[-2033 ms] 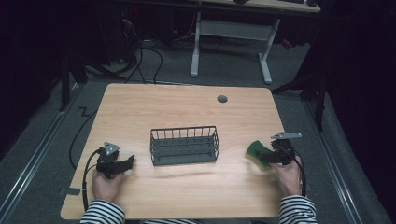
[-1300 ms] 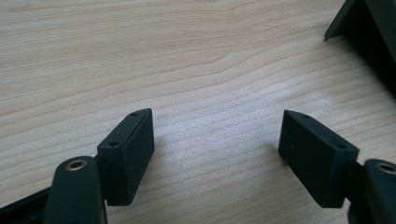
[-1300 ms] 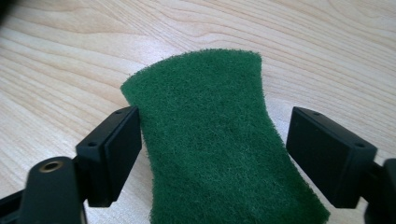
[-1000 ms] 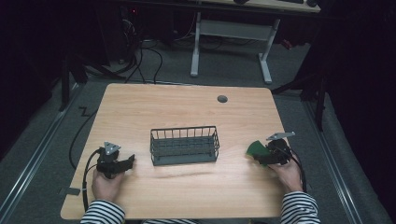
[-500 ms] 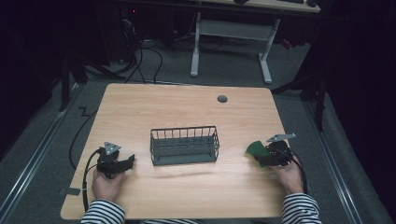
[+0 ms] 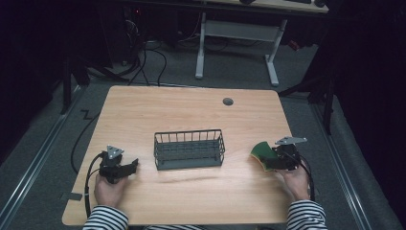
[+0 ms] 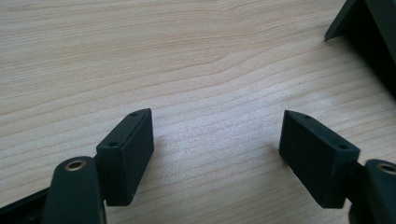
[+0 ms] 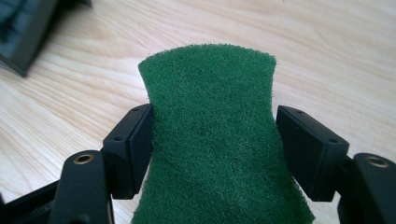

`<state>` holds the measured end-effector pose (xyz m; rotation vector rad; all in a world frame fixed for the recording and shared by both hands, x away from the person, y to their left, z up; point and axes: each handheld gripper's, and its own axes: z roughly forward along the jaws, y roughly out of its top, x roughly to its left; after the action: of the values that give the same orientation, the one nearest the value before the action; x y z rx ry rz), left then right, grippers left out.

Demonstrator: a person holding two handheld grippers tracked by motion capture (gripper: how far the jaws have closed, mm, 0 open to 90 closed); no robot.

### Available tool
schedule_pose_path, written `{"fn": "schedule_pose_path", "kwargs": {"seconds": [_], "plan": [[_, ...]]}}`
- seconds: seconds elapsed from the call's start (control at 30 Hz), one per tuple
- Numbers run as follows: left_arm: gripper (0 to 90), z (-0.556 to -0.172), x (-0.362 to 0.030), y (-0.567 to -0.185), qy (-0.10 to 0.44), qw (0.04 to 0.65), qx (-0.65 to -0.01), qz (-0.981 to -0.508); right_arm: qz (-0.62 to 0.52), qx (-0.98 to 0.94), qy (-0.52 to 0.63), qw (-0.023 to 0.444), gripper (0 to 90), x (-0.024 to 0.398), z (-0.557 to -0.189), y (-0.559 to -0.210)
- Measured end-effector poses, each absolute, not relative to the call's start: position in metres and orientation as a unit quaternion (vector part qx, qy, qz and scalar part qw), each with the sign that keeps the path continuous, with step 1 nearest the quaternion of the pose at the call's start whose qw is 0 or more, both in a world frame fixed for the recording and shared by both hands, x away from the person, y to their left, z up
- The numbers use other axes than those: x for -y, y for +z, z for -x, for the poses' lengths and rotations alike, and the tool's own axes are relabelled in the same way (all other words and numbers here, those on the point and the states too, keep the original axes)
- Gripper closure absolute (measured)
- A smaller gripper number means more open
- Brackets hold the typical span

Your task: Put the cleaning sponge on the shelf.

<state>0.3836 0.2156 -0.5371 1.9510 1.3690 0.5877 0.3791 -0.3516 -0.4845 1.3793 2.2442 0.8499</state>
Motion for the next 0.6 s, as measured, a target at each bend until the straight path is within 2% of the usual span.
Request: {"fn": "schedule_pose_path", "kwargs": {"seconds": [0.6], "plan": [[26.9,-0.384,-0.215,-0.537,0.225,0.337,-0.525,-0.748,-0.459,-0.789,0.363,0.189,30.6,0.320,-0.380,-0.447]]}}
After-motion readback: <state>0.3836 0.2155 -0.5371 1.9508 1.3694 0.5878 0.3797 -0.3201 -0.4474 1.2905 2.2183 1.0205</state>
